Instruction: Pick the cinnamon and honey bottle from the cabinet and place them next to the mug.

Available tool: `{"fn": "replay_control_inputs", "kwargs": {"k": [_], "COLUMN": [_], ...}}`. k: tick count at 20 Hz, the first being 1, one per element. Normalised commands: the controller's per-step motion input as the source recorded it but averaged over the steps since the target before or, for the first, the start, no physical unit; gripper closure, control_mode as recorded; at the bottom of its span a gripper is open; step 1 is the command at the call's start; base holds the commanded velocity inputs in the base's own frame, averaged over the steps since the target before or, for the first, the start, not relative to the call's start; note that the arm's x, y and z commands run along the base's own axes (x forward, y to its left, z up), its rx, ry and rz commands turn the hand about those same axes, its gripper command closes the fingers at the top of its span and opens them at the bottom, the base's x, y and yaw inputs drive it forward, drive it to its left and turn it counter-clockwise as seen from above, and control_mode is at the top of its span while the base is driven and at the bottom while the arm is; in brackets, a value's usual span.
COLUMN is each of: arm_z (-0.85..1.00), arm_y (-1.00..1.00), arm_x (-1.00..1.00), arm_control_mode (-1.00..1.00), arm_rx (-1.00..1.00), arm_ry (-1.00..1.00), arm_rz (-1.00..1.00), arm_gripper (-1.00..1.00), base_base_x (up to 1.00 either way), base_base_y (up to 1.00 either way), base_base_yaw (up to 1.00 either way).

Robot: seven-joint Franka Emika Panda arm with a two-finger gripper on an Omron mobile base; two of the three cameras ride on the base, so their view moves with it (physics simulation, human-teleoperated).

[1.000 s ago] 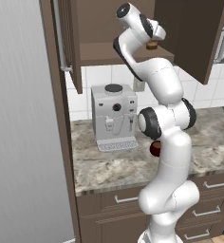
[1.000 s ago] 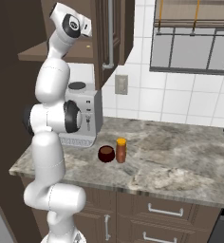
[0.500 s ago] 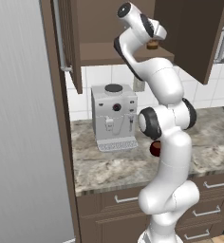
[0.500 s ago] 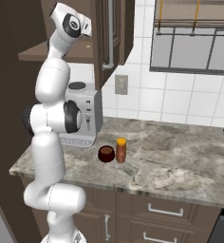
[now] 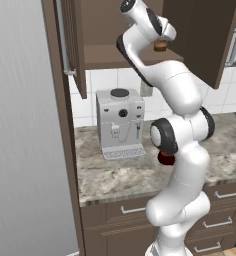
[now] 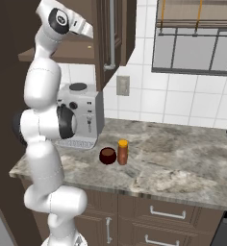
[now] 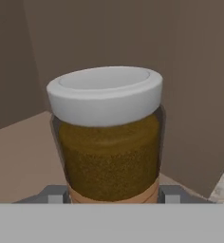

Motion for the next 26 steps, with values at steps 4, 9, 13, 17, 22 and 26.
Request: {"fn": "replay_control_inputs", "kwargs": {"k": [4, 9, 13, 17, 22, 26], "arm_z": [0.0, 0.0, 0.0, 0.0, -0.02, 0.0], "arm_y": [0.25, 0.14, 0.05, 0.01, 0.0, 0.0], "arm_x": [-0.7, -0.94, -1.0, -1.0, -0.95, -0.98], "arm_control_mode": [-1.0, -1.0, -1.0, -1.0, -1.0, -1.0], "arm_rx": [0.0, 0.0, 0.01, 0.02, 0.03, 0.02], "arm_ry": [-0.07, -0.09, -0.06, -0.02, 0.0, 0.0], "arm_rz": [0.04, 0.04, 0.07, 0.09, 0.15, 0.26], "arm_gripper": [1.0, 1.0, 1.0, 1.0, 1.0, 1.0], "base_base_x": [0.0, 0.0, 0.0, 0.0, 0.0, 0.0], "base_base_y": [0.0, 0.0, 0.0, 0.0, 0.0, 0.0], "base_base_yaw": [0.0, 0.0, 0.0, 0.0, 0.0, 0.0]}}
